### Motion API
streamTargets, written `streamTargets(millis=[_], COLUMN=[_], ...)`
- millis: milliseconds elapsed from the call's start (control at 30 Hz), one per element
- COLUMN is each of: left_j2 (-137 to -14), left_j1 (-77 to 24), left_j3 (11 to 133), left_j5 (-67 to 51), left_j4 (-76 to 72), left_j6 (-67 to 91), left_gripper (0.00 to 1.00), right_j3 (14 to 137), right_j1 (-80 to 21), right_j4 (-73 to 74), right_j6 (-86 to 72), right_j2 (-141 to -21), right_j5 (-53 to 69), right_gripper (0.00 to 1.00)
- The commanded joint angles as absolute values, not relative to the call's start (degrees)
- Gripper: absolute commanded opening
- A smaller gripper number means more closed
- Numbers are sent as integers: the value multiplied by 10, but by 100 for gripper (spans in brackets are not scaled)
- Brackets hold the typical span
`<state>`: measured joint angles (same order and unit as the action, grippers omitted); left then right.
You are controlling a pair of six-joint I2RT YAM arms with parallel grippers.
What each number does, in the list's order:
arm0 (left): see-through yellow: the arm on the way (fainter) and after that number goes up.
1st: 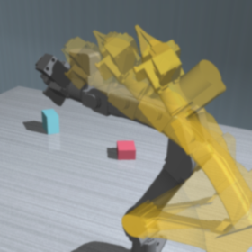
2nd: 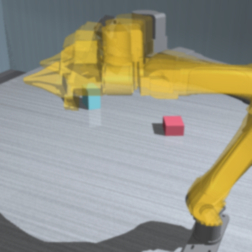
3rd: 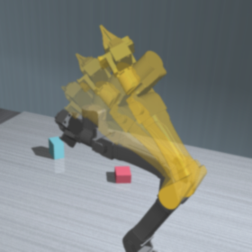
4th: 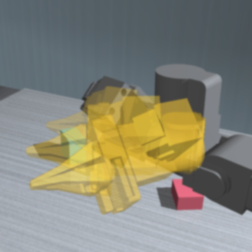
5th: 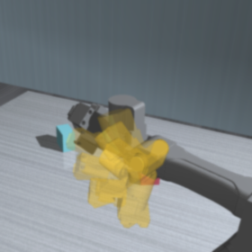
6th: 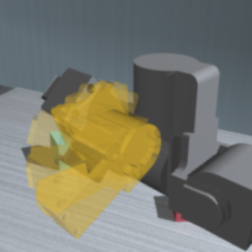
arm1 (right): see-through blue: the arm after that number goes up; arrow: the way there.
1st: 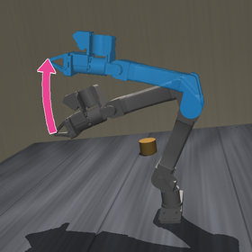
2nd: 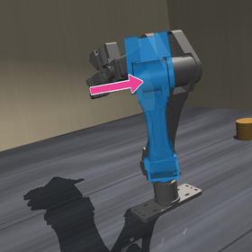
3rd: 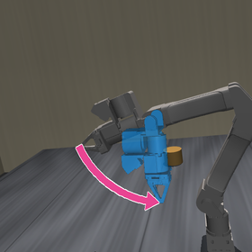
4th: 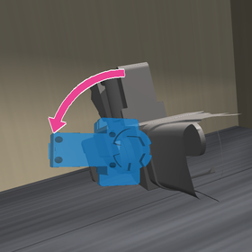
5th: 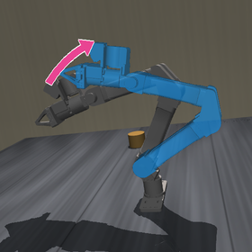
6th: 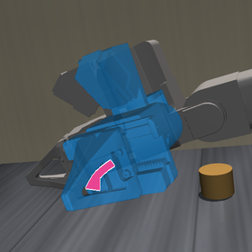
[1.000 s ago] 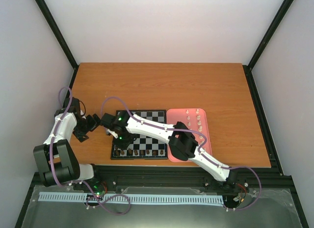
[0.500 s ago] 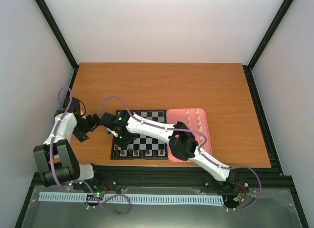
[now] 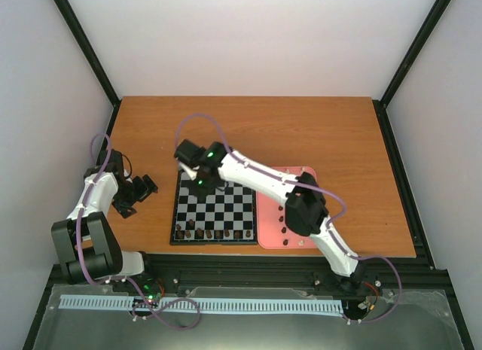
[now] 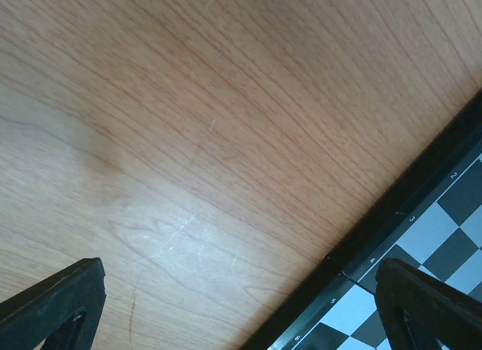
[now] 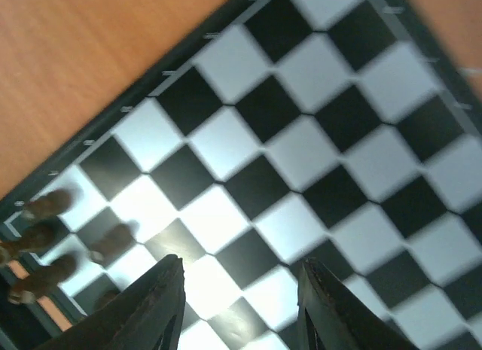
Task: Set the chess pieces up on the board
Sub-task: Place the chess piece on the chessboard, then pick up the chess piece from the storage box.
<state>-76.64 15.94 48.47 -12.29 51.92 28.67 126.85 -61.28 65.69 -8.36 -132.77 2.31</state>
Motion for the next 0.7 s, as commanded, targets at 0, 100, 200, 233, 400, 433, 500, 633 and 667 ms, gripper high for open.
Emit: streamTargets(millis=[0, 100, 200, 233, 400, 433, 500, 633, 667], left_j2=[-772, -776, -781, -782, -780, -779, -780, -786, -788], left_j1=[156, 156, 156, 156, 156, 156, 156, 155, 155], left_j3=[491, 493, 496, 498, 511, 512, 512, 509, 508], left_j5=[-128, -126, -123, -122, -120, -119, -119, -121, -120], left_j4=[509, 509, 511, 512, 522, 523, 522, 518, 517], left_j6=[282, 281, 282, 281, 280, 280, 282, 281, 281], left_gripper=[100, 100, 100, 100, 100, 100, 100, 100, 100], right_j3=[1199, 1152, 1103, 1085, 989, 966, 927, 873, 863], right_j1=[-566, -539, -525, -522, -485, -471, -446, -397, -387], right_j4=[623, 630, 633, 636, 627, 624, 616, 603, 600], right_j6=[-86, -92, -93, -98, -144, -151, -160, -157, -152], right_j2=[-1252, -1227, -1217, -1213, -1167, -1154, -1128, -1099, -1096], right_j5=[23, 14, 6, -5, -72, -82, -99, -101, -97], right_gripper=[43, 37, 18, 16, 27, 28, 30, 33, 33])
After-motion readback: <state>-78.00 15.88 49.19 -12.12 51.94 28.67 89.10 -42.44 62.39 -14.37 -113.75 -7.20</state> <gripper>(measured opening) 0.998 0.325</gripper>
